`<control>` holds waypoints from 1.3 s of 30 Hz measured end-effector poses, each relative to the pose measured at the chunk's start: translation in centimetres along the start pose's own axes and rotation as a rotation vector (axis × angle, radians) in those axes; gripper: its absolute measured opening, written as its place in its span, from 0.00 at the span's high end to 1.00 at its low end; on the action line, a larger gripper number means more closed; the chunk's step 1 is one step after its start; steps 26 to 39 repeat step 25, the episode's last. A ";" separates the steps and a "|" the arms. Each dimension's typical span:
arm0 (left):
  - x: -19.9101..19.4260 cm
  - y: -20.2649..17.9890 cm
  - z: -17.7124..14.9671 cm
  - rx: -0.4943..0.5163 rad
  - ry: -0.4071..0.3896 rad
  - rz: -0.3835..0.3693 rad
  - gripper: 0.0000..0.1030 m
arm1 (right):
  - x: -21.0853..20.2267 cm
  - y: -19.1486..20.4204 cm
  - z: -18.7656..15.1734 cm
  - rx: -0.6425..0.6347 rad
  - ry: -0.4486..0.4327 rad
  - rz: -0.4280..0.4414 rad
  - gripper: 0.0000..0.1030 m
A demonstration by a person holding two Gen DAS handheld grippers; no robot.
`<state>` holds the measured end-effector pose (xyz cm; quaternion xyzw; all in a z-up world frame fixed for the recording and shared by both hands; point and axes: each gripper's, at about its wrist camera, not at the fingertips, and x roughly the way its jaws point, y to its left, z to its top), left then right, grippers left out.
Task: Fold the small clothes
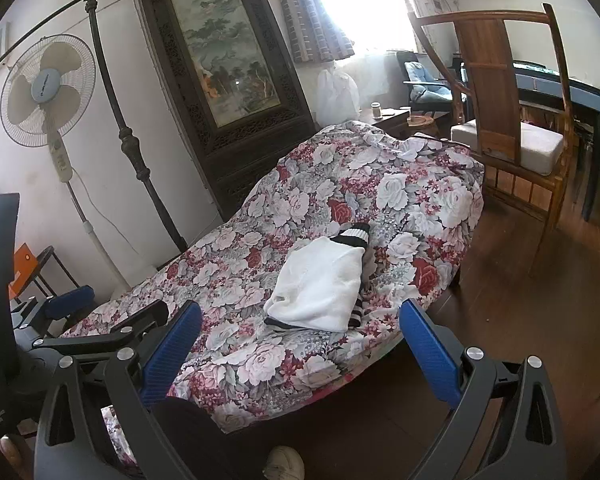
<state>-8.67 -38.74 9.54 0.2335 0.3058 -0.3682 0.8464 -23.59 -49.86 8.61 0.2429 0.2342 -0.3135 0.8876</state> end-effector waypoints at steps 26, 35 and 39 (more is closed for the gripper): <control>0.3 -0.2 0.1 -0.004 -0.006 -0.009 0.04 | 1.0 0.0 0.5 -0.003 0.007 0.005 0.03; 0.3 -0.2 0.1 -0.004 -0.006 -0.009 0.04 | 1.0 0.0 0.5 -0.003 0.007 0.005 0.03; 0.3 -0.2 0.1 -0.004 -0.006 -0.009 0.04 | 1.0 0.0 0.5 -0.003 0.007 0.005 0.03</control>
